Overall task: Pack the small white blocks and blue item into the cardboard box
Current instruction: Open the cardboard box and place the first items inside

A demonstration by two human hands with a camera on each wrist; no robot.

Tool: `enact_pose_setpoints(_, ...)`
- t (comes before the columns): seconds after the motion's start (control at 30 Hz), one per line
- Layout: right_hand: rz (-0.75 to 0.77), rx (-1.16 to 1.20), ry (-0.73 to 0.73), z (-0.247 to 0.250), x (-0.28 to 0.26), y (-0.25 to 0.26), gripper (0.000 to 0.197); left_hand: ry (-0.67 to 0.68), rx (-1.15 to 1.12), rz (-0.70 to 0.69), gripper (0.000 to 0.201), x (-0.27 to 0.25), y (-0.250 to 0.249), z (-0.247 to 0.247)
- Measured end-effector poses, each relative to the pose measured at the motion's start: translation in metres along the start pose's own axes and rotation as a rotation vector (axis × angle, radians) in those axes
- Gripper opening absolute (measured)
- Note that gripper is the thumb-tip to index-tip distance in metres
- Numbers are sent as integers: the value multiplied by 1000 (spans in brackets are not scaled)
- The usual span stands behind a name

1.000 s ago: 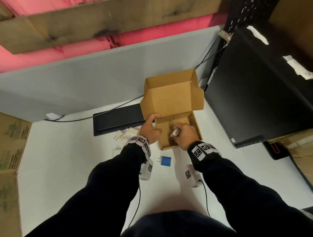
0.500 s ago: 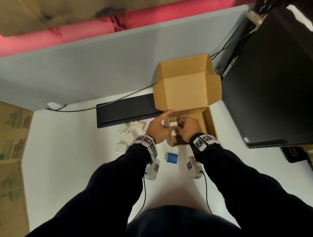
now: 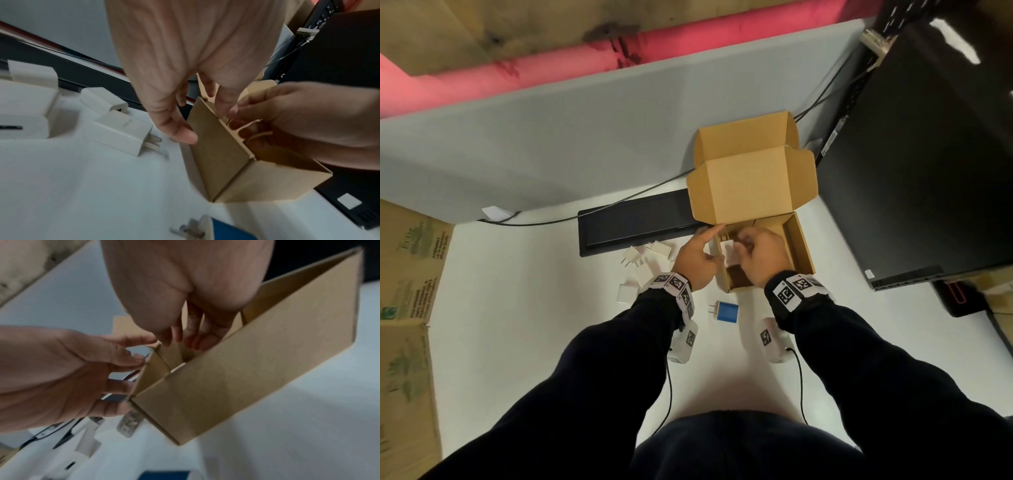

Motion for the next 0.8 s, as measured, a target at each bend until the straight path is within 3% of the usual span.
enact_pose_setpoints(0.1,226,-13,-41,6,-34,14,5,-55,-5,-65,59,-11,5,-2)
enact_pose_setpoints(0.23,368,-87,203,-11,-83,15,7,-80,30,-77,54,-31,14,-7)
enact_pose_setpoints(0.37,283,-379,413,-24,-111,12,38,-64,130,-39,42,-51,19,-5)
enact_pose_setpoints(0.47,239,-491,480,-31,-113,11,53,-63,181,-15,35,-62,22,0)
enact_pose_setpoints(0.53,230,-545,477,-37,-109,9,49,-63,251,-11,33,-64,25,3)
enact_pose_setpoints(0.7,232,-535,392,-47,-104,5,15,-57,357,11,30,-63,38,13)
enact_pose_setpoints(0.8,219,-455,382,-42,-106,5,15,-103,422,18,30,-59,41,21)
Point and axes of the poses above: each hand's wrist, its own x-axis towards the middle knuckle, its own z-axis out of the back of the hand, y = z × x, the point moved 1 cm from there along x, towards the middle knuckle, and after that the axes turned 5 degrees about z, right-handed, at the moved point
